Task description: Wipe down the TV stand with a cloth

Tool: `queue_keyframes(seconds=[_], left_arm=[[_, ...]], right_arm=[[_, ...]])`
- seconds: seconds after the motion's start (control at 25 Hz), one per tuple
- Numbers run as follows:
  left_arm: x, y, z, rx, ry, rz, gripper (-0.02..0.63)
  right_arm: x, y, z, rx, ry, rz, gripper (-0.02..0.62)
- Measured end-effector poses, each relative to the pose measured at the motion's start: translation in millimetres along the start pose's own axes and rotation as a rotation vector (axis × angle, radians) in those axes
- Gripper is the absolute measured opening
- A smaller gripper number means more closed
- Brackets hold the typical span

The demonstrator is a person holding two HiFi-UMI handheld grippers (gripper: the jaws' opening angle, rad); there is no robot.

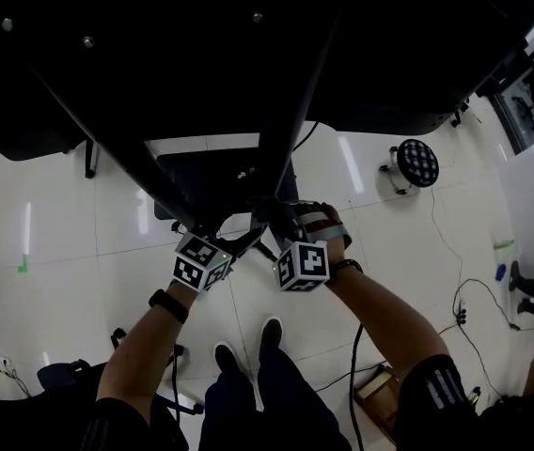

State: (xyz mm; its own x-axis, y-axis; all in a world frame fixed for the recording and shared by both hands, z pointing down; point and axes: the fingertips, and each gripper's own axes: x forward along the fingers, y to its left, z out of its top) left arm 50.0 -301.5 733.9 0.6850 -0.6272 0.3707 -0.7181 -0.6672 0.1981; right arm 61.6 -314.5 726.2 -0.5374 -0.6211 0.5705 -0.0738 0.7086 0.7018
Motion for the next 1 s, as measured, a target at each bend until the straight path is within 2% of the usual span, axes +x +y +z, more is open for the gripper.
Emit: queue_keyframes(seconds=[0.4,0.6,0.84,1.0], left_arm=[[32.3,26.9,-85.0,-0.046,0.086,0.016,0.341],[46.4,35.0,-125.0,-0.066,0.127,0.01,0.341],[64.7,41.3,-159.5,-0.105,0.141,0.011,0.342],[70.8,39.7,-176.6,-0.115,0.158,0.008,0.342]], right_arm=[[57.5,72.8,-33.9,0.021,0.036,0.091,0.015],[86.8,108.5,-63.3,0.047,0.082,0.134,0.015],[118.1,146.4,-90.4,0.039,0.094,0.176,0.015],[131.5,165.6,-101.8,0.098,0.133,0.212,0.015]])
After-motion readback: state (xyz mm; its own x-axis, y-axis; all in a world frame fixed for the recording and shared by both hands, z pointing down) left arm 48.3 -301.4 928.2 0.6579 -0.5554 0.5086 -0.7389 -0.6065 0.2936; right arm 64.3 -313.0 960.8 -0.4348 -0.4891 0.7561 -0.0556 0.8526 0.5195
